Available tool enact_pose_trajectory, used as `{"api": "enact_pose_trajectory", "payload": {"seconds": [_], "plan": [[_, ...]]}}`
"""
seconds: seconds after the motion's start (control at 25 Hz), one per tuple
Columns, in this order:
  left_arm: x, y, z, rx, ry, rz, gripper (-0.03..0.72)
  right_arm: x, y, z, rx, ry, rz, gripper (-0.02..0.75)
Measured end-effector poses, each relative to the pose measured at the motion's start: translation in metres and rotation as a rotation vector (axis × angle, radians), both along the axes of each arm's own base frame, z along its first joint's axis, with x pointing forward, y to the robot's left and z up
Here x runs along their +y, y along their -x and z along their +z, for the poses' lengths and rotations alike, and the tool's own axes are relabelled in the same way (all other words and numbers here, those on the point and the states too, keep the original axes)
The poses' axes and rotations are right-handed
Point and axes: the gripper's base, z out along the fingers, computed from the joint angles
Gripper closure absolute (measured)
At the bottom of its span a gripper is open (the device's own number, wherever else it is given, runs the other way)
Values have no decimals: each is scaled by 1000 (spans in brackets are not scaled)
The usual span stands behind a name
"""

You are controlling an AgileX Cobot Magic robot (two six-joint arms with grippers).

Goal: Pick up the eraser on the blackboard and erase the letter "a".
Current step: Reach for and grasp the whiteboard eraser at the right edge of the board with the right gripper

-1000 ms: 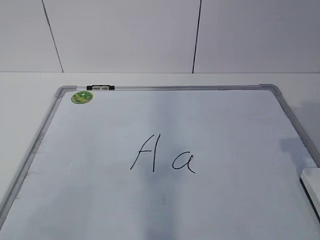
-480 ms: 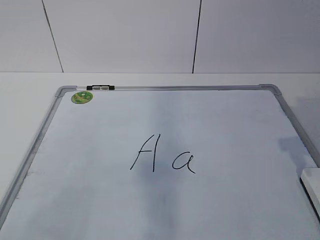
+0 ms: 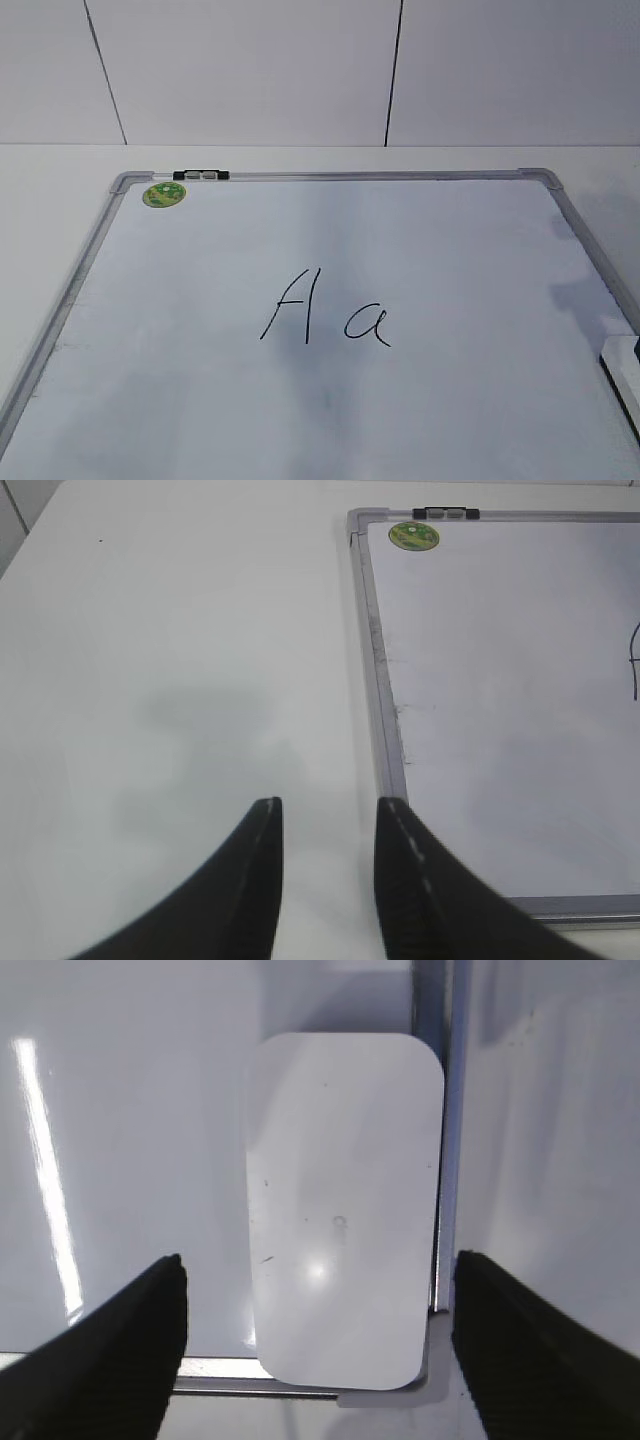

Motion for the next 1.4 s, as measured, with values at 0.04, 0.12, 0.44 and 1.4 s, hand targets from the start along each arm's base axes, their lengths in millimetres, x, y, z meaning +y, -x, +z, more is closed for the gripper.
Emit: {"api": "enact_pose_trajectory", "payload": {"seconds": [0.04, 0.12, 0.44, 1.4], "plan": [[0, 0, 0, 0, 0, 0, 452, 0, 0, 0, 1, 0, 0, 106], [0, 0, 0, 0, 0, 0, 451, 0, 0, 0, 1, 1, 0, 106], [0, 0, 0, 0, 0, 0, 451, 0, 1, -2, 5, 2, 1, 106], [0, 0, 0, 0, 0, 0, 451, 0, 12, -26, 9, 3, -4, 106]]}}
